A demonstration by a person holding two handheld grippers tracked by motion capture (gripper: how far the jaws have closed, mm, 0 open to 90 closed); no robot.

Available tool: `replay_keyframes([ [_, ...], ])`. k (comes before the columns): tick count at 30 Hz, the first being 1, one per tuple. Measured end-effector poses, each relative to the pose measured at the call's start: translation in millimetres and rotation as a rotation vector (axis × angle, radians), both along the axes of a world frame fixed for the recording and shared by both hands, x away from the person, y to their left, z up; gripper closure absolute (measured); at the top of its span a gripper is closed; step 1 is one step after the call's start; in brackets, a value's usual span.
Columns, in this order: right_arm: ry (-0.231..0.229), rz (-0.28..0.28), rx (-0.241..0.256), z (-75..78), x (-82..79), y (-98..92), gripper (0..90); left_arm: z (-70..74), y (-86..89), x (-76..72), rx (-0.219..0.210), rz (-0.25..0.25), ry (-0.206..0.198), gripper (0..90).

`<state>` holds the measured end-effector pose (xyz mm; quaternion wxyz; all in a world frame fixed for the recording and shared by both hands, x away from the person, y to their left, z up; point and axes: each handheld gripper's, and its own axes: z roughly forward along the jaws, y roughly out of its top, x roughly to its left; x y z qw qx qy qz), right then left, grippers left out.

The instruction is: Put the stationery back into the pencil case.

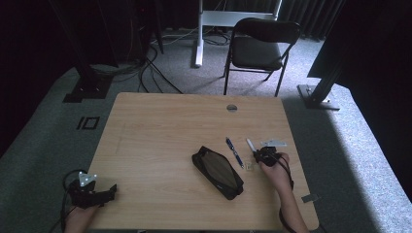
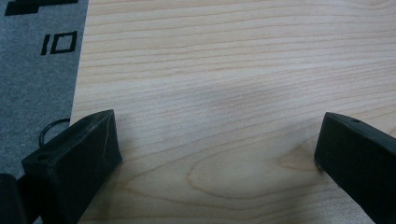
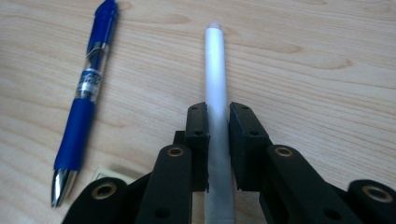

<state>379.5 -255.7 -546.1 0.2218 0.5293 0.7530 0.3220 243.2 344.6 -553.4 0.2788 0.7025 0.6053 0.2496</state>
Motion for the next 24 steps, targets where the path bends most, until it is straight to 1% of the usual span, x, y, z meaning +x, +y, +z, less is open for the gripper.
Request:
replay_keyframes([
  [3,-0.006,-0.012,0.004,0.0,0.5,-0.5,78.5,0.0,0.0,0.0,0.0,0.0,0.0,0.3],
  [5,-0.013,-0.028,0.032,2.2,-0.3,-2.5,78.5,0.0,0.0,0.0,0.0,0.0,0.0,0.3],
  [12,-0.02,-0.02,0.056,16.8,-4.7,-9.2,78.5,0.0,0.0,0.0,0.0,0.0,0.0,0.3],
  [17,-0.042,-0.026,0.076,28.3,-9.0,-15.3,78.5,0.0,0.0,0.0,0.0,0.0,0.0,0.2],
  [18,-0.045,-0.02,0.071,30.5,-9.6,-16.6,78.5,0.0,0.0,0.0,0.0,0.0,0.0,0.3],
  [21,-0.052,-0.018,0.083,36.2,-11.6,-19.3,78.5,0.0,0.0,0.0,0.001,0.0,0.0,0.2],
  [24,-0.055,-0.009,0.081,41.6,-14.1,-19.4,78.5,0.0,0.0,0.0,0.001,0.0,0.0,0.3],
])
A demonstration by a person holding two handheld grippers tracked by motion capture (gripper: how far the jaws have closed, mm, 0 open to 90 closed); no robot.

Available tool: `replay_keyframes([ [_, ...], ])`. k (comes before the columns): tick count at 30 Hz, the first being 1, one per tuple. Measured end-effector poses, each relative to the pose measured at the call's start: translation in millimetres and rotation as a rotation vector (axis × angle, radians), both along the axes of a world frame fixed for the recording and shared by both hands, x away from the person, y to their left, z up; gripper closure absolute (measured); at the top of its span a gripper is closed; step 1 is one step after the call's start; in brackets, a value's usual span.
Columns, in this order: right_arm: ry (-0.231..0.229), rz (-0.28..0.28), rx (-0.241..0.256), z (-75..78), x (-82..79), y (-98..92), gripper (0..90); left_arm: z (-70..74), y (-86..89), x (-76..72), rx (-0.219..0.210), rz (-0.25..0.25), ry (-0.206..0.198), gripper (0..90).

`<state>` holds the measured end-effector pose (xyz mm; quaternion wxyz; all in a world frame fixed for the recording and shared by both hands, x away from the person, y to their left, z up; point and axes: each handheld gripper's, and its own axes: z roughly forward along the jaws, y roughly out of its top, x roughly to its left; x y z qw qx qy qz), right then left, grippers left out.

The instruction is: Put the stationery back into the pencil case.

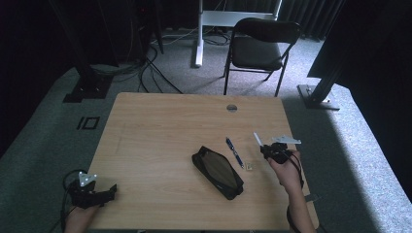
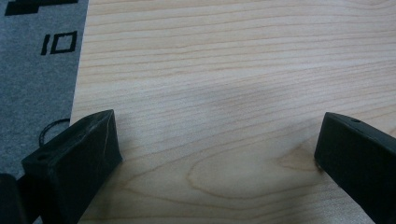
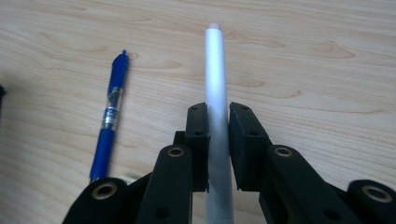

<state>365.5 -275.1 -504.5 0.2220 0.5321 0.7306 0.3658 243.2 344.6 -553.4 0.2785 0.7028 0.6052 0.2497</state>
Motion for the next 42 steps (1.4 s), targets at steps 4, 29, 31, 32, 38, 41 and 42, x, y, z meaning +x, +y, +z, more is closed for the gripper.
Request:
replay_keyframes([
  [4,-0.009,0.013,-0.002,6.7,-2.4,1.7,78.5,0.0,0.0,0.0,0.0,0.0,0.0,0.3],
  [29,-0.108,0.104,0.05,54.1,-28.1,25.2,78.4,0.0,0.0,0.0,-0.001,0.0,0.0,0.3],
  [31,-0.117,0.12,0.057,58.4,-30.7,28.6,78.4,0.0,-0.1,0.0,-0.001,0.001,0.0,0.3],
  [32,-0.124,0.123,0.067,60.6,-32.0,30.5,78.4,0.0,0.0,0.0,0.0,0.0,0.0,0.2],
  [38,-0.157,0.157,0.07,74.0,-39.4,43.0,78.4,0.0,0.0,0.0,0.0,0.0,0.0,0.2],
  [41,-0.159,0.181,0.075,78.2,-42.3,50.5,78.4,0.0,0.0,0.0,0.0,0.0,0.0,0.3],
  [42,-0.159,0.189,0.074,79.1,-43.0,53.1,78.4,0.0,-0.1,0.0,-0.001,0.001,0.0,0.3],
])
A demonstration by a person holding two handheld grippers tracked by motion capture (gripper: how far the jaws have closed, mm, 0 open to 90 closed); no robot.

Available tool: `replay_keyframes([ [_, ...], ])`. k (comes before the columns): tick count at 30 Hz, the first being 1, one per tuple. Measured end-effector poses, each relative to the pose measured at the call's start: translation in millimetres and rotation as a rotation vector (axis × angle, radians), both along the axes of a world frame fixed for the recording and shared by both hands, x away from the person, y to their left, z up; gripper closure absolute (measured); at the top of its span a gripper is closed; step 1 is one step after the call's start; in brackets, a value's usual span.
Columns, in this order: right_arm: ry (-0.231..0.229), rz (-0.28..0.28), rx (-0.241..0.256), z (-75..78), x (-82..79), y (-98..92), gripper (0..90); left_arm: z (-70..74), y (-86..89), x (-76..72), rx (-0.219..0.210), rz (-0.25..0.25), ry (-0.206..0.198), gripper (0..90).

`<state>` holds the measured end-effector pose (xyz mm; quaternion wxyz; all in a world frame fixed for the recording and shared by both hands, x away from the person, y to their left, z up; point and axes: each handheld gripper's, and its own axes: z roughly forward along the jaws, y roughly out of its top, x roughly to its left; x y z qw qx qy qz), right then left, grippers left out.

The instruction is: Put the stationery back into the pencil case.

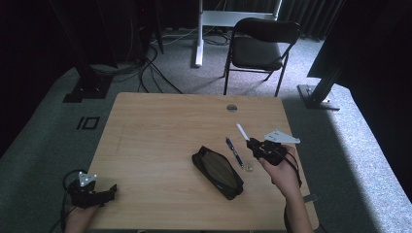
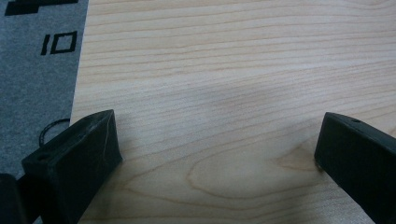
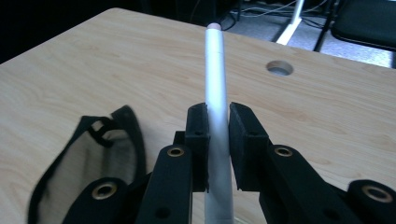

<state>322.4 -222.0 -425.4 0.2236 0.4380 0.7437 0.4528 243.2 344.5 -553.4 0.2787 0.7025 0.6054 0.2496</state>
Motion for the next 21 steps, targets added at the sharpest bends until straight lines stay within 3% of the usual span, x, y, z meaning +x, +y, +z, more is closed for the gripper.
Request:
replay_keyframes([
  [15,-0.024,0.131,-0.002,14.1,-18.2,39.0,78.4,0.0,0.0,0.1,0.0,0.0,0.0,0.3],
  [21,-0.006,0.175,-0.001,11.1,-23.5,52.3,78.4,0.0,0.0,0.1,0.0,0.0,0.0,0.2],
])
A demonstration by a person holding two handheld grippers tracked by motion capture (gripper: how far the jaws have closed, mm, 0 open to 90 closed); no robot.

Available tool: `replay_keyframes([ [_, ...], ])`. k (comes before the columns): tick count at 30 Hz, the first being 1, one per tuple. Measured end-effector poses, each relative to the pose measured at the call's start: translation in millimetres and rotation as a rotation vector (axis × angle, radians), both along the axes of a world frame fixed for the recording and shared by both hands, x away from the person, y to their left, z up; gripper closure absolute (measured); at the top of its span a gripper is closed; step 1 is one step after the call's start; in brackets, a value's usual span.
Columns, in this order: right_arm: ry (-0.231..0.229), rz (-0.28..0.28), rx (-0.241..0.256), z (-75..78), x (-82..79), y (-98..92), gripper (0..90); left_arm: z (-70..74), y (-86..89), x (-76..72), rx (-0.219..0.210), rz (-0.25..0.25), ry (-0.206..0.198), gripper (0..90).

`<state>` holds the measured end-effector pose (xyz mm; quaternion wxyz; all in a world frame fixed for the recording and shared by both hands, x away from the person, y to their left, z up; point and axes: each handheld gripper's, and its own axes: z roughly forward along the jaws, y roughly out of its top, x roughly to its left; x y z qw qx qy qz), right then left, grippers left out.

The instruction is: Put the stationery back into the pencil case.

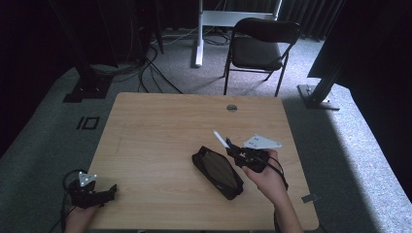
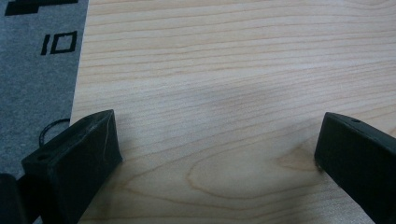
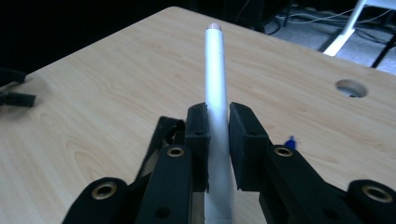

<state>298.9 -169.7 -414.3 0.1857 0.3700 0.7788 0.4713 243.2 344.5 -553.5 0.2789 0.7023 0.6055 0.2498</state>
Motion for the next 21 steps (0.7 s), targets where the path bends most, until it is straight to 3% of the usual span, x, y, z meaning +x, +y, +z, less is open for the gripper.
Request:
replay_keyframes([
  [11,0.061,0.046,-0.034,-22.3,-1.9,19.4,78.5,0.0,0.1,0.0,0.001,-0.001,0.001,0.2],
  [21,0.128,0.046,-0.074,-39.5,2.4,22.9,78.4,0.0,0.0,0.0,0.0,0.0,0.0,0.2],
])
